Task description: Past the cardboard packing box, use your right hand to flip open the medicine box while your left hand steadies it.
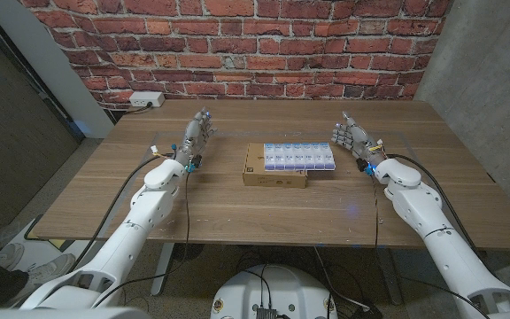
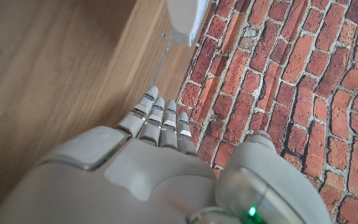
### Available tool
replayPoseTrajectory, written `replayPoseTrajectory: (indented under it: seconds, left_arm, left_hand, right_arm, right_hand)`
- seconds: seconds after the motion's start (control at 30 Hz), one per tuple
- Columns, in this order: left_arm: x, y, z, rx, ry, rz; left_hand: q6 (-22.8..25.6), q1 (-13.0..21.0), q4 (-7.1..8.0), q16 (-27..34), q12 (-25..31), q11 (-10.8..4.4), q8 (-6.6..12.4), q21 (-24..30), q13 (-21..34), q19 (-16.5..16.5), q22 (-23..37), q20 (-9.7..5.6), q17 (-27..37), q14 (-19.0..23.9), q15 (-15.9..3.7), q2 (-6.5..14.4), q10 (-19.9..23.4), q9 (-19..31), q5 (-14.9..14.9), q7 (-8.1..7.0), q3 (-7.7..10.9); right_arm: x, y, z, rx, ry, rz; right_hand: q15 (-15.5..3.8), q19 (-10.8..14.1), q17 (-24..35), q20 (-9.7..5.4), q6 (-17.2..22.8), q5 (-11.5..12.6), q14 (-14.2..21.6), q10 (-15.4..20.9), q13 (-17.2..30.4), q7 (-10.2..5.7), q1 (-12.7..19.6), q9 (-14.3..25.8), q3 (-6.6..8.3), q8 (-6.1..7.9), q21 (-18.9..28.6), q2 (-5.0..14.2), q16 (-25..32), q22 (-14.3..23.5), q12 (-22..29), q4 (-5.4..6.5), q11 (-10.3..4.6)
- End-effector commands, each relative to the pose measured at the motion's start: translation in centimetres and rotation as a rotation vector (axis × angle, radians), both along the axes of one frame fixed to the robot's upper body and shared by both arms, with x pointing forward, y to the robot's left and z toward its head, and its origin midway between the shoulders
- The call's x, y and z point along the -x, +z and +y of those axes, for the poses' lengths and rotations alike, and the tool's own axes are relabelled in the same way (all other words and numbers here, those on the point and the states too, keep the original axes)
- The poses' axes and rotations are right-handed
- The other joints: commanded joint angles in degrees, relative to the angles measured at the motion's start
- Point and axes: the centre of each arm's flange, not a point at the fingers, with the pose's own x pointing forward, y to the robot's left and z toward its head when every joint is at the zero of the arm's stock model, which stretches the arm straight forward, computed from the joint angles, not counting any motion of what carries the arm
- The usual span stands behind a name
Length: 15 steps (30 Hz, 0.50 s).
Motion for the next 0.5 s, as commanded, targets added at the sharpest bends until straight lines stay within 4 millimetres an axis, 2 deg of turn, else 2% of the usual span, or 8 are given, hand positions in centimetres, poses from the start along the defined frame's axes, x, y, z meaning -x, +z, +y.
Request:
replayPoseTrajectory:
  seconds: [0.03,0.27,0.33,0.43,0.5]
  left_arm:
    - [-0.4,0.26,-0.36,-0.01,-0.016,0.003]
    - [-0.65,0.42,-0.49,-0.017,-0.021,0.005]
    - [-0.71,0.46,-0.51,-0.017,-0.021,0.005]
    - [-0.79,0.5,-0.52,-0.018,-0.021,0.006]
    - [-0.85,0.5,-0.53,-0.018,-0.021,0.007]
  left_hand:
    - [-10.7,0.2,-0.17,0.1,0.4,0.46,0.34,0.3,0.2,-6.3,0.2,-0.41,0.1,-10.2,0.01,2.9,-11.2,0.1,0.6,-0.06,0.07]
    - [-10.6,0.2,-0.19,0.0,0.3,0.5,0.3,0.2,0.2,-6.3,0.2,-0.44,0.1,-10.2,0.01,2.9,-11.2,0.1,0.6,0.17,0.08]
    - [-10.5,0.2,-0.2,0.0,0.3,0.49,0.29,0.2,0.2,-6.3,0.2,-0.42,0.1,-10.3,-0.01,2.8,-11.1,0.1,0.7,0.21,0.08]
    - [-10.4,0.2,-0.22,-0.1,0.2,0.52,0.29,0.1,0.2,-6.3,0.2,-0.41,0.1,-10.3,0.0,2.8,-11.2,0.1,0.7,0.22,0.08]
    - [-10.4,0.3,-0.22,-0.1,0.2,0.56,0.29,0.1,0.2,-6.3,0.2,-0.39,0.1,-10.3,0.02,2.8,-11.2,0.1,0.7,0.38,0.08]
  right_arm:
    - [0.59,-0.59,-0.64,0.097,0.021,0.103]
    - [0.58,-0.42,-0.85,0.181,0.032,0.149]
    - [0.61,-0.25,-0.89,0.214,0.041,0.163]
    - [0.6,-0.03,-0.88,0.251,0.049,0.177]
    - [0.58,0.06,-0.85,0.266,0.049,0.18]
  right_hand:
    - [-0.06,4.5,0.4,1.06,5.4,-0.8,6.2,5.6,0.3,1.69,-0.3,0.3,-0.08,1.03,1.7,0.31,1.0,0.4,1.4,-0.18,0.46]
    - [-0.87,9.3,0.7,1.41,10.9,-1.1,14.4,12.6,0.4,1.62,-1.4,0.3,-0.38,1.54,3.9,0.63,2.1,1.0,3.0,0.27,0.77]
    - [-0.99,10.3,0.8,1.46,12.3,-1.1,15.7,13.8,0.4,1.68,-1.5,0.4,-0.37,1.81,4.5,0.7,2.2,1.2,3.3,0.28,0.63]
    - [-1.67,12.3,0.9,0.83,14.3,-1.1,18.8,16.1,0.5,1.78,-1.5,0.5,-0.3,2.04,5.8,0.89,2.7,1.6,3.8,0.28,0.41]
    - [-2.21,14.2,1.1,0.4,16.2,-1.0,23.1,18.4,0.6,1.59,-1.2,0.6,-0.11,2.33,7.1,1.03,3.7,2.2,4.2,0.04,0.61]
